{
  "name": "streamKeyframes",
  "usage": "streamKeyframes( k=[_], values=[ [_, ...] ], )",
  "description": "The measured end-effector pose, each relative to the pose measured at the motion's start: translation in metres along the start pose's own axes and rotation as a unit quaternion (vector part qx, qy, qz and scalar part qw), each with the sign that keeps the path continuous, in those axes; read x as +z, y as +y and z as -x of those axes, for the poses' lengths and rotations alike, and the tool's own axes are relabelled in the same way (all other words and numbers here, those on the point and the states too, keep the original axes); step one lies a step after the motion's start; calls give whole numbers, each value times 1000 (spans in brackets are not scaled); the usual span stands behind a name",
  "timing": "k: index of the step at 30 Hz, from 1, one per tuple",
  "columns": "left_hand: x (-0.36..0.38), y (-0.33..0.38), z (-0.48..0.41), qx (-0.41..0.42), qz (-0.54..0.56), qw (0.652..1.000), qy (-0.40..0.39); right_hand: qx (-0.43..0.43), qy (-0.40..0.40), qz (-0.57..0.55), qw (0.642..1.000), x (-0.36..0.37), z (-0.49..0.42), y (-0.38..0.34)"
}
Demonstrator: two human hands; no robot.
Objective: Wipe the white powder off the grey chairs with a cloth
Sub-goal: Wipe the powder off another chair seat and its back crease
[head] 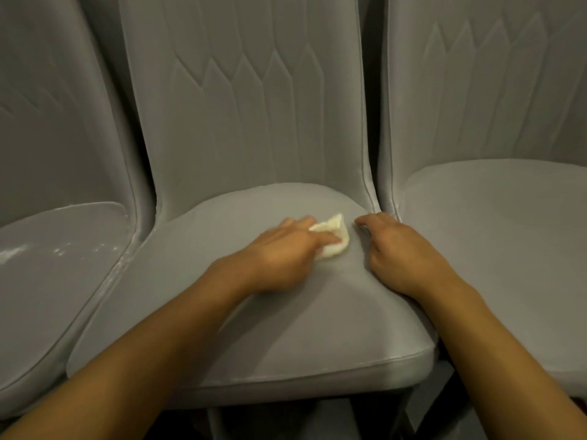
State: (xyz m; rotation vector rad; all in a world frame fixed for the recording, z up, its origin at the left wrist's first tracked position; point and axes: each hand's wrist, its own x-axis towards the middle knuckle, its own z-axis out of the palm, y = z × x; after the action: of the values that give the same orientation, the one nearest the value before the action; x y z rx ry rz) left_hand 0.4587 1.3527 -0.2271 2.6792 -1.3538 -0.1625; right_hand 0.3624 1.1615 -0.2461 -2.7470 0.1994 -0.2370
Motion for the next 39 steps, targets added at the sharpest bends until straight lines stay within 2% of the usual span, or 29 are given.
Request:
streamKeyframes(
  k=[3,6,9,12,15,18,23,25,29,34,37,39],
  values=[
    [3,-20,-52,-114,-21,992,45,1,28,9,1000,0,2,-1],
    [2,-35,-97,-232,-40,969,71,-2,42,15,999,3,0,-1],
    [3,-38,-126,-269,-36,958,90,0,42,23,999,6,-3,2],
    [1,-44,-136,-220,-28,971,89,-1,48,27,998,6,-6,2],
    [-2,-49,-120,-112,-15,990,82,-7,47,26,999,4,-6,2],
    [5,-41,-77,5,20,997,74,-5,35,25,999,3,-4,3],
    [10,-15,18,106,52,992,48,-13,27,24,999,4,-5,3],
    [9,-14,27,104,62,991,52,-11,23,24,999,2,-4,3],
    [12,2,-3,12,47,995,83,12,30,-29,999,-1,-5,2],
    [24,47,1,102,55,990,85,66,62,-195,976,-7,-7,6],
    [22,48,15,123,68,987,84,60,48,-206,976,-10,-3,6],
    [18,34,10,87,60,992,74,48,35,-193,979,-8,-3,7]
  ],
)
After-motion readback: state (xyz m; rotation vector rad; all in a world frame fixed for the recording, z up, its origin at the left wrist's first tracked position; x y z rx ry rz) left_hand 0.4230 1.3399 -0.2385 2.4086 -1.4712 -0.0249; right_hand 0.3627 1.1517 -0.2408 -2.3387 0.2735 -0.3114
